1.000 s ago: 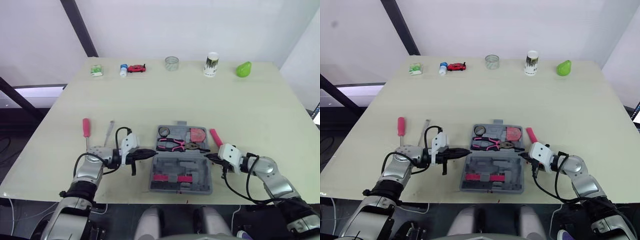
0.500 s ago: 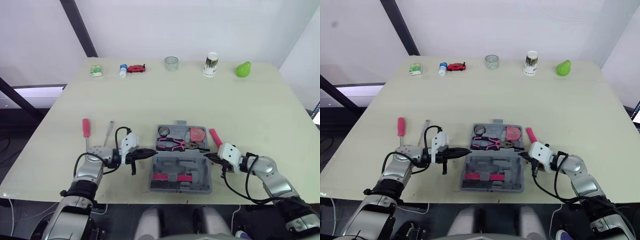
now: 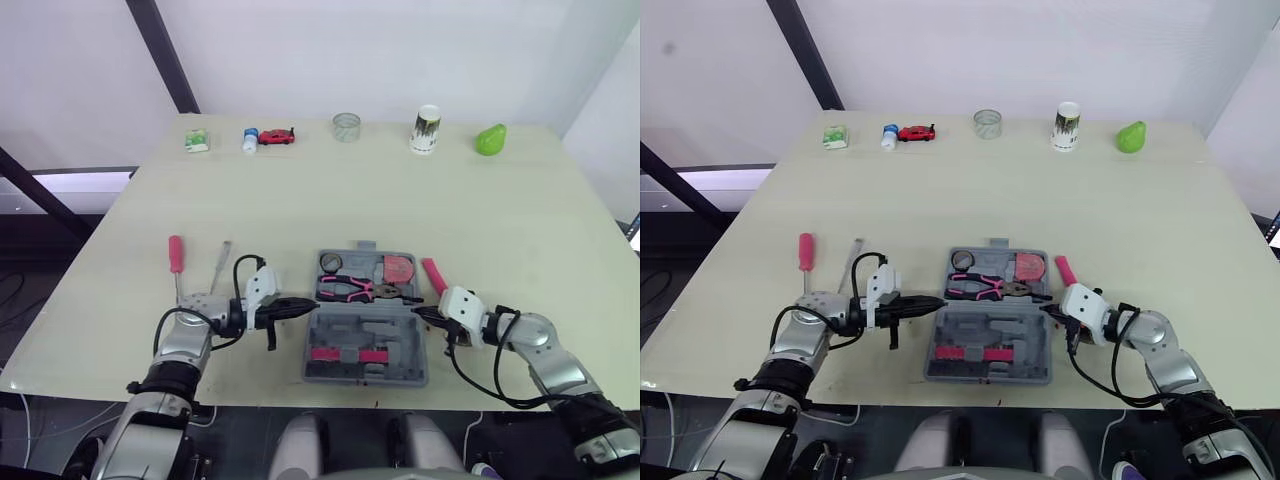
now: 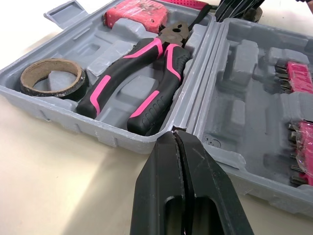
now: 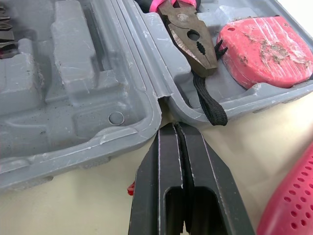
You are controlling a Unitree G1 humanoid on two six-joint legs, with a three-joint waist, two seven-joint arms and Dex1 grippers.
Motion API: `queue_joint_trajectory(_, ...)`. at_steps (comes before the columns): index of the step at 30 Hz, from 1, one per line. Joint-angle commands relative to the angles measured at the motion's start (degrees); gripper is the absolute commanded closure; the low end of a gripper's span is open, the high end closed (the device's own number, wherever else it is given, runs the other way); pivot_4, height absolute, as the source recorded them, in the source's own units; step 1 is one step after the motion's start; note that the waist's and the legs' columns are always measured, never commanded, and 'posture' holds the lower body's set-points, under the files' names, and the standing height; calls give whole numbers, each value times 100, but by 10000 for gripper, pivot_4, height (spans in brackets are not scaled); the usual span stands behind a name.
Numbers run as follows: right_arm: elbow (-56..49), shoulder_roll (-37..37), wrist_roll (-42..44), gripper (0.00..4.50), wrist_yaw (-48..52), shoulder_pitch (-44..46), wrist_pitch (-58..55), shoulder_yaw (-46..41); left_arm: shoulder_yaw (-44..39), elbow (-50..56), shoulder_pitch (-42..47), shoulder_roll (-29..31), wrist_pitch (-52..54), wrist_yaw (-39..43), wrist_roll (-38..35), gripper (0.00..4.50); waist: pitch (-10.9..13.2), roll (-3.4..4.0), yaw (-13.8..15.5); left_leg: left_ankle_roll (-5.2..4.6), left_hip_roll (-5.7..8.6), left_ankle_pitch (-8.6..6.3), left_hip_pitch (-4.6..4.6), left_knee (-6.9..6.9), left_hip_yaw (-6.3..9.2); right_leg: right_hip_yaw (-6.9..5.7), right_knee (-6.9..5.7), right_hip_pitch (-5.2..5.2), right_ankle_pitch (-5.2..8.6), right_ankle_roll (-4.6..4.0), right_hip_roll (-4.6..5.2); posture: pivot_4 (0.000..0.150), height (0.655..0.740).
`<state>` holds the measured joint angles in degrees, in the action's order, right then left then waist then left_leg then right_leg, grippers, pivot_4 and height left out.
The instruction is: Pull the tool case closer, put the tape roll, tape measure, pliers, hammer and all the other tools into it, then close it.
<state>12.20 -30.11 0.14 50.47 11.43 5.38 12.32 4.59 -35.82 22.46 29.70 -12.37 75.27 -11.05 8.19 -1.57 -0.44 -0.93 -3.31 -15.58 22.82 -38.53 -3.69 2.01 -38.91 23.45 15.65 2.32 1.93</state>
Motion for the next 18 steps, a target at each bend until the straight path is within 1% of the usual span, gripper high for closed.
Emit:
queue_joint_trajectory(1,-227,18,108,45000,-47,6,99,-115,165,18,115,-162,-103,158,31,44624,0,0,3,0,0,0,0,0,0,0,0,0,0,0,0,1500,7400)
queue_joint_trajectory(18,-295,-17,100,45000,-48,-80,76,-170,135,-246,267,-286,-223,255,148,44624,0,0,7,0,1,0,2,-1,1,0,1,0,-1,2,0,1500,7400)
